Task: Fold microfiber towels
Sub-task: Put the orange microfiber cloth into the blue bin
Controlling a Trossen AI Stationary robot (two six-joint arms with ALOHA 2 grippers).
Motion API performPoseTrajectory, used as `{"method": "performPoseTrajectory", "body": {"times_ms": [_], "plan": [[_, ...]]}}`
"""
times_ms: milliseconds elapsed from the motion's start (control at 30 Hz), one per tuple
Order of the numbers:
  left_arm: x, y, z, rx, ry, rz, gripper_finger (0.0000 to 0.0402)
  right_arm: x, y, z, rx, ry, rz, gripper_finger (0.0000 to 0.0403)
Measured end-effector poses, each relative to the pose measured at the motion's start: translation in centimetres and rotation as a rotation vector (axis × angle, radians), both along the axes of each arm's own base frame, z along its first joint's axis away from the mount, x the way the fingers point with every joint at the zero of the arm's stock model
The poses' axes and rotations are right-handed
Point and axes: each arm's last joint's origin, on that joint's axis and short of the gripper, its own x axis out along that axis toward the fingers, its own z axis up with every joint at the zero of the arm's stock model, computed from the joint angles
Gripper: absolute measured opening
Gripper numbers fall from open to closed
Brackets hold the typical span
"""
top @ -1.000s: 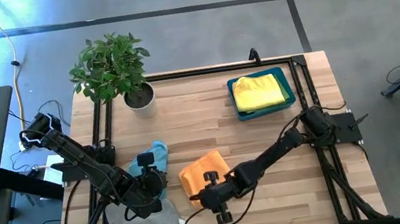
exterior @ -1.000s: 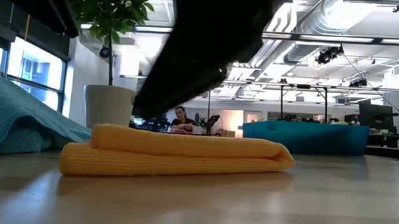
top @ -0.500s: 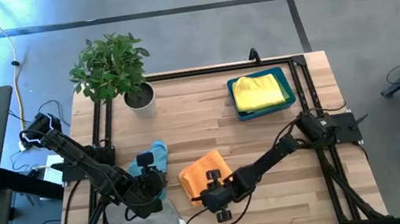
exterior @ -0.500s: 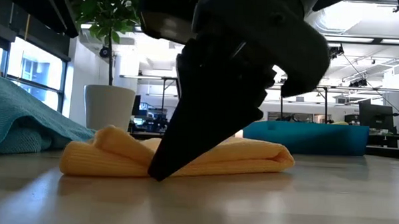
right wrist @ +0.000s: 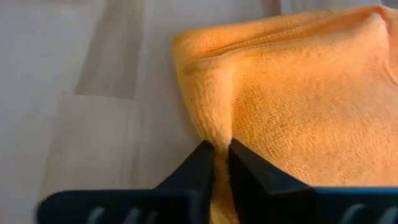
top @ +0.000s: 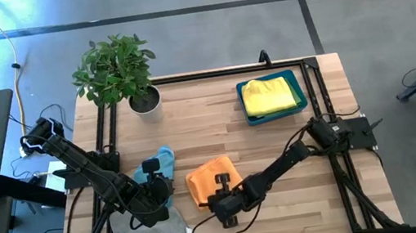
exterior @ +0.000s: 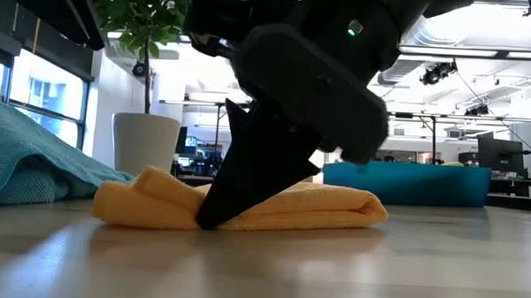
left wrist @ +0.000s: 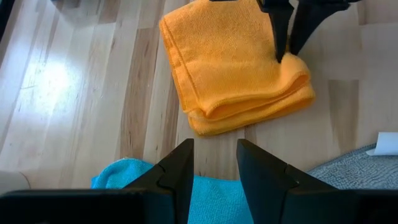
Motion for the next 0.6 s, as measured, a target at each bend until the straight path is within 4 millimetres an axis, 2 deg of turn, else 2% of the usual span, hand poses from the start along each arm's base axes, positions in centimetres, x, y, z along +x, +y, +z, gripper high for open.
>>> {"method": "performPoseTrajectory", "body": {"times_ms": [100, 333, 433, 600], "plan": [[0.0, 0.0, 0.0, 0.0, 0.0, 0.0, 0.0113, -0.2, -0.3, -0.2, -0.015, 0.006, -0.065, 0.0006], [0.0, 0.0, 0.0, -0.002, 0.002, -0.001, 0.0113, -0.6, -1.0, 0.3, -0.024, 0.027, -0.135, 0.0003], [0.0, 0.0, 0.0, -0.002, 0.002, -0.001, 0.0113, -0.9, -2.0, 1.5, -0.029, 0.054, -0.163, 0.0003], [0.0, 0.0, 0.0, -0.004, 0.001, 0.002, 0.0113, -1.8, -4.1, 4.7, -0.093, 0.087, -0.213, 0.0001]]}}
